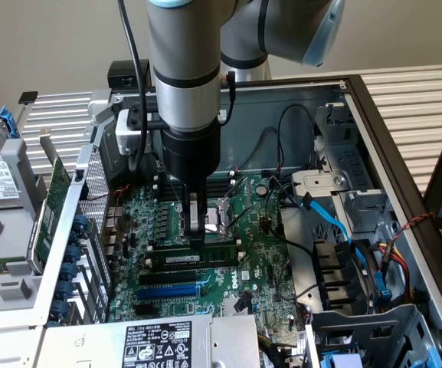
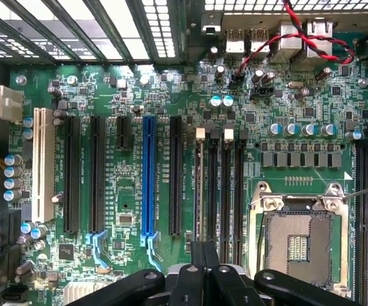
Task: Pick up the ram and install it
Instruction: 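Press down the ram until it locks into place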
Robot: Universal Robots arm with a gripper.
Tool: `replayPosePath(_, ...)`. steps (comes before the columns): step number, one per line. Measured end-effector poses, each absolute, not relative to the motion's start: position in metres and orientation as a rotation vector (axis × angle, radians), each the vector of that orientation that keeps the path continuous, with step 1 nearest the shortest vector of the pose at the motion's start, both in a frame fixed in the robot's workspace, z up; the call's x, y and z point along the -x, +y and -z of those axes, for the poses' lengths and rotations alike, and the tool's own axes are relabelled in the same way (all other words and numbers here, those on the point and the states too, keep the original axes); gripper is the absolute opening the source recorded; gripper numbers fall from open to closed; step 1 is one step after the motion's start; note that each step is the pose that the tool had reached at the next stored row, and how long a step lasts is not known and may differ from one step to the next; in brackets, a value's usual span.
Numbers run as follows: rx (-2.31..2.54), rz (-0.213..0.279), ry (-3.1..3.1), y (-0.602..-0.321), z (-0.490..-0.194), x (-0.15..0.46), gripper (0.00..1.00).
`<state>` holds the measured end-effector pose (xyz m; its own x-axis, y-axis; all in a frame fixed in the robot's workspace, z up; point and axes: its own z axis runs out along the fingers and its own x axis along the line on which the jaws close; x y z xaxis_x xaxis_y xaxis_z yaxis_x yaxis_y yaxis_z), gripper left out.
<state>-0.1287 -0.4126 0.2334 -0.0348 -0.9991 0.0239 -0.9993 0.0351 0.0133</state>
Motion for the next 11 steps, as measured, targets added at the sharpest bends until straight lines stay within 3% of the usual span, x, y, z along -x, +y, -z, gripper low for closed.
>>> replayPosePath(11,-2.164,-0.011,-2.241,-0.4125,-0.2298,0.1291,0.11)
